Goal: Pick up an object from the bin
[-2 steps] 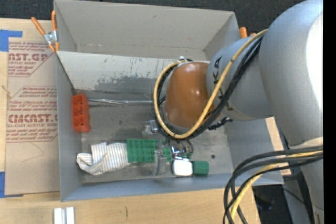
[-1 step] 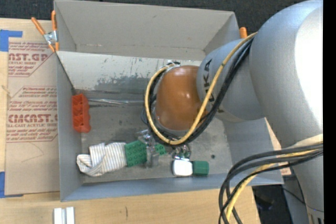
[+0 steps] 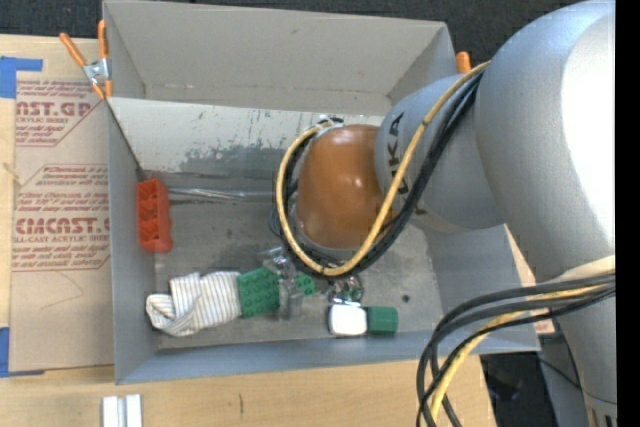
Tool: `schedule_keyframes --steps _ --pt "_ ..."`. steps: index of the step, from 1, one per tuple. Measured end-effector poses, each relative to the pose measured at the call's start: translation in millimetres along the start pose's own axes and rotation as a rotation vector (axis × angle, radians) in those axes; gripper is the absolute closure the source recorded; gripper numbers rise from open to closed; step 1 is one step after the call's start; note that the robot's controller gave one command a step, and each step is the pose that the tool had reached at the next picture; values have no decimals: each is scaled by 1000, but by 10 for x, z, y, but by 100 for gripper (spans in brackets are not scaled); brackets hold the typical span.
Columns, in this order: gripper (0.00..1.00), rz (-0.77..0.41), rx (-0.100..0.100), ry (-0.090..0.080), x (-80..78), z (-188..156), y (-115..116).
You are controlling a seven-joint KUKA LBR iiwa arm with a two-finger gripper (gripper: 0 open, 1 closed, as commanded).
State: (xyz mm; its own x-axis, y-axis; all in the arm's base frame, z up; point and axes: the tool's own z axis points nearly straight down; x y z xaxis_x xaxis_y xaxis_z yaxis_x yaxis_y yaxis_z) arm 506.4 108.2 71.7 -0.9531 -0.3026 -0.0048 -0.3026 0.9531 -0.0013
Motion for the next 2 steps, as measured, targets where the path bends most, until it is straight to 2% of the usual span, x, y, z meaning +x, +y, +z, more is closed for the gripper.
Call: schedule_keyframes --steps 1,2 --pt "100 -12 -2 10 33 -307 0" --pt "100 3 -1 4 1 -846 33"
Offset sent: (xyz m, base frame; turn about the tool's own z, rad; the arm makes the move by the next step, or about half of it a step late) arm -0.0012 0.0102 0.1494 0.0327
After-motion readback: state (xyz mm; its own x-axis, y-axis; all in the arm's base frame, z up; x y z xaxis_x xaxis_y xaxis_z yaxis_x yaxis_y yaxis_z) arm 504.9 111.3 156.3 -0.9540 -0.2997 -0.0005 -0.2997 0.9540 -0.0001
